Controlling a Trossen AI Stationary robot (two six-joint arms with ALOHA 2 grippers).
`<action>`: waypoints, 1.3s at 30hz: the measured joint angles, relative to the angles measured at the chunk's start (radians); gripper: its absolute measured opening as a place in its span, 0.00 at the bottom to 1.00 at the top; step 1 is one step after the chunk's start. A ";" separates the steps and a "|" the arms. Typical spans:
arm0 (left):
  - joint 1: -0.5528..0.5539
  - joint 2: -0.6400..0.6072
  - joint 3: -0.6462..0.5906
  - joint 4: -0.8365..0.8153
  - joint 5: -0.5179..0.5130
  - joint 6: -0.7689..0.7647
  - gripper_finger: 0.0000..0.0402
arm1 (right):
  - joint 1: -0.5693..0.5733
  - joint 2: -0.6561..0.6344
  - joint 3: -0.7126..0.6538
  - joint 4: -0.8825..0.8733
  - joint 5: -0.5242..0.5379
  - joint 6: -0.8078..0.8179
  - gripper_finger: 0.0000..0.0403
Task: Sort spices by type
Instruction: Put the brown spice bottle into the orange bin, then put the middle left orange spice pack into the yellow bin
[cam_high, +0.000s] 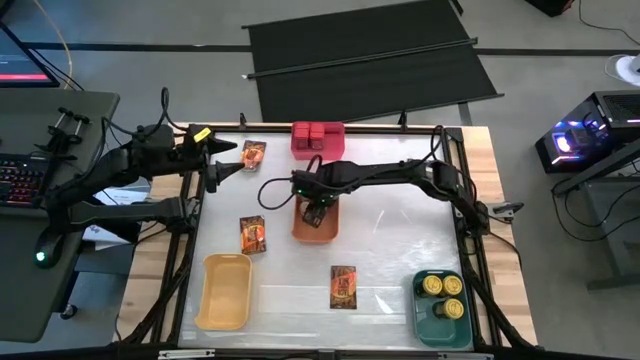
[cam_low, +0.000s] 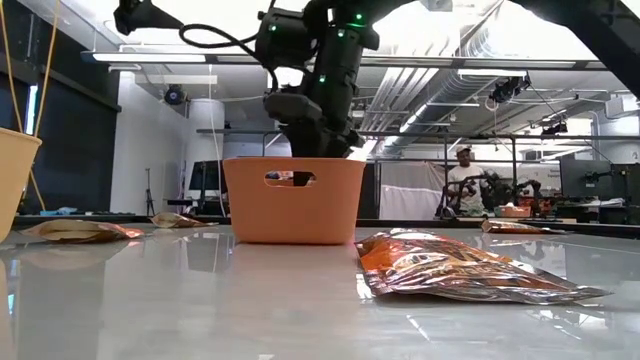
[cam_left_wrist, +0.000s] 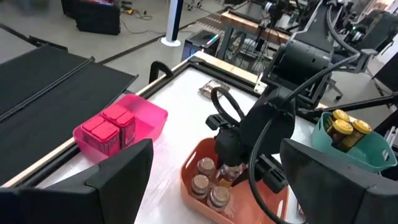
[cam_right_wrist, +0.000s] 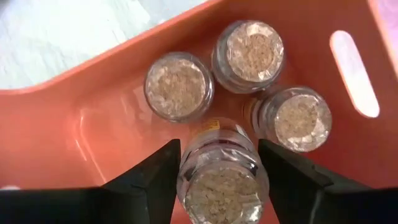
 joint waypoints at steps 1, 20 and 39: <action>0.000 0.000 0.000 -0.003 0.000 0.000 0.84 | 0.000 0.000 0.000 0.005 0.000 0.004 0.51; 0.000 0.000 0.000 -0.009 0.001 0.025 0.84 | -0.012 -0.006 -0.001 0.024 0.013 0.101 0.53; -0.210 0.170 -0.175 -0.365 0.119 -0.407 0.75 | 0.069 -0.199 0.179 -0.453 0.260 -0.015 0.53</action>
